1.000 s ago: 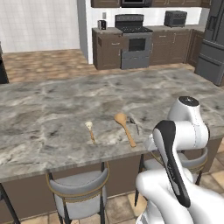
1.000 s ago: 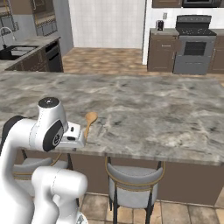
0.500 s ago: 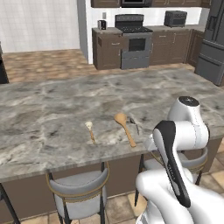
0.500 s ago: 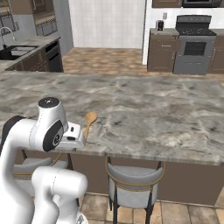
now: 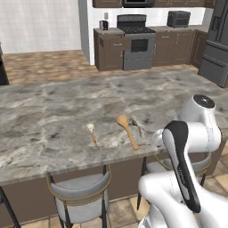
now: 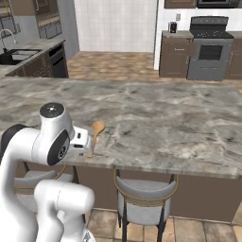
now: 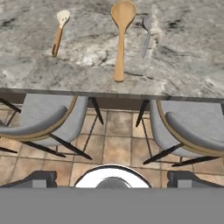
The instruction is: Pick up the metallic utensils from the counter and place them in the open drawer. Make sure not to pick up any wooden utensils.
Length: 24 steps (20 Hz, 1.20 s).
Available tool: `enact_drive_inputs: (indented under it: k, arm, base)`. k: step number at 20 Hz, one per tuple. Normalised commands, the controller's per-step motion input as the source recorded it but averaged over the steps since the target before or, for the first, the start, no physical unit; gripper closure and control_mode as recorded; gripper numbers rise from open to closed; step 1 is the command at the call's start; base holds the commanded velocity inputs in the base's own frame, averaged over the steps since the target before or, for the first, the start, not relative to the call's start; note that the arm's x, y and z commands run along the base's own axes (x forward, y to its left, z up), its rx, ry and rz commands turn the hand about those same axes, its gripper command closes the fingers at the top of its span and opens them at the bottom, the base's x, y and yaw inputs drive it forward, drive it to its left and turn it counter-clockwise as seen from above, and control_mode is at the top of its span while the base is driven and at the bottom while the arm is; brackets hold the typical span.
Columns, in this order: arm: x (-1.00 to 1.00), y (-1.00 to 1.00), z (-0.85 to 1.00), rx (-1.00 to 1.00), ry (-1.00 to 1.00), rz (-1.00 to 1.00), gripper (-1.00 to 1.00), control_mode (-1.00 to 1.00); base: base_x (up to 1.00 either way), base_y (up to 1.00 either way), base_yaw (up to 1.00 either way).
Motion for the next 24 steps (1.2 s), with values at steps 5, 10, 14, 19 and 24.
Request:
enact_drive_inputs:
  k: [5, 10, 14, 19, 24]
  arm:
    - [0.21, 0.02, 0.53, 0.0, -0.29, 0.0, -1.0, -1.0]
    - [0.98, 0.5, 0.3, -0.22, 0.01, 0.0, -1.0, -1.0]
    - [1.0, 0.24, 0.03, -0.15, 0.19, -0.06, -1.0, -1.0]
    - [0.86, -0.13, -0.07, -0.01, 0.24, -0.08, -1.0, -1.0]
    - [0.92, -0.47, -0.22, 0.12, 0.38, -0.1, -1.0, -1.0]
  base:
    - [0.0, 0.0, 0.0]
    - [0.0, 0.0, 0.0]
    - [0.0, 0.0, 0.0]
    - [0.0, 0.0, 0.0]
    - [0.0, 0.0, 0.0]
